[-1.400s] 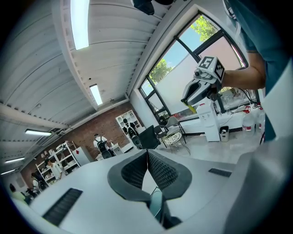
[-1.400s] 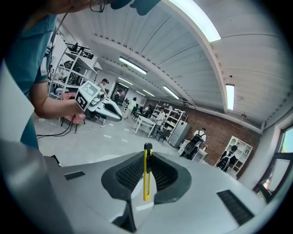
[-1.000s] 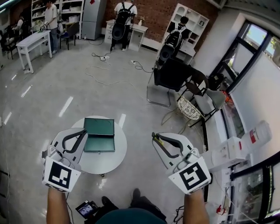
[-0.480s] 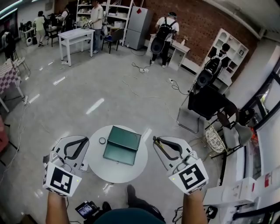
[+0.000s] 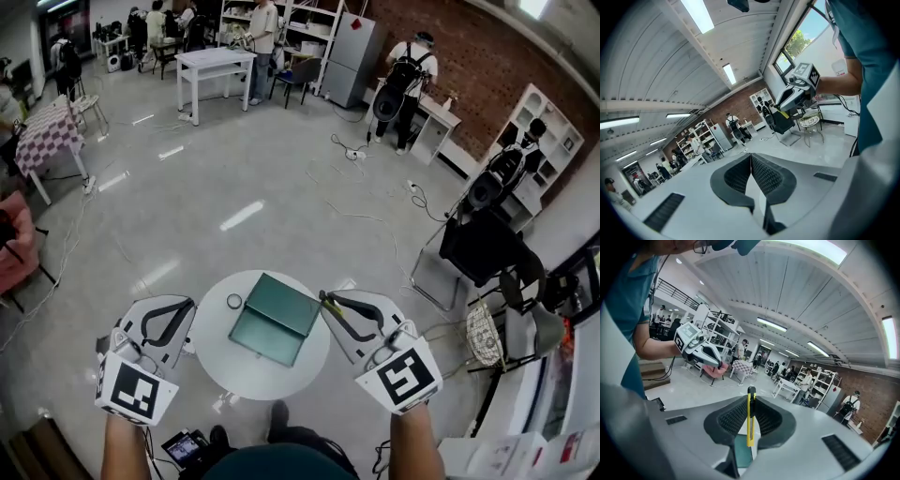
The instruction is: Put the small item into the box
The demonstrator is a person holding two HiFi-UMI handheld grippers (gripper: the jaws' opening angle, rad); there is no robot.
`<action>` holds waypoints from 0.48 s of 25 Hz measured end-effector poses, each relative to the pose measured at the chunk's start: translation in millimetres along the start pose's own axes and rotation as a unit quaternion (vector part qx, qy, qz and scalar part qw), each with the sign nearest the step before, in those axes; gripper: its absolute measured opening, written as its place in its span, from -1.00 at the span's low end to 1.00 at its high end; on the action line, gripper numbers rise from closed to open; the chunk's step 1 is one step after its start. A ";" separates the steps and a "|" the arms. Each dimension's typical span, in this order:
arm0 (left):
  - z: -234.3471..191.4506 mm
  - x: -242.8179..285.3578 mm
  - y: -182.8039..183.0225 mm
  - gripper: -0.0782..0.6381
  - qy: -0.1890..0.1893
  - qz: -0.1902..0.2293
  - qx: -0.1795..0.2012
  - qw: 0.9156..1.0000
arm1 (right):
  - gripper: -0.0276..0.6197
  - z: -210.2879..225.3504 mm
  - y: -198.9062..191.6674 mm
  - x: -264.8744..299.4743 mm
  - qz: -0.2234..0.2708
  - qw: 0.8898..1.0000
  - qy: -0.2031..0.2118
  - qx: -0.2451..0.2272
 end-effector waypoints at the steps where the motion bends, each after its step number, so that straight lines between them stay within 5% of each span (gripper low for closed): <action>1: 4.4 4.7 -2.9 -0.73 0.002 -0.005 -0.003 1.000 | -0.70 2.9 -7.0 5.0 0.000 1.000 0.008 0.000; 12: -5.7 37.3 -38.8 -0.73 0.009 -0.057 -0.029 0.998 | -0.70 33.0 -30.7 88.9 0.010 0.997 0.076 0.013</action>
Point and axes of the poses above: the fingertips, and each gripper's own axes: x forward along the fingers, z to its right, y out of its top, the point moved 8 cm from there along -x, backward along the fingers, and after that the axes turned 9 degrees about x, right-handed, at the moved point
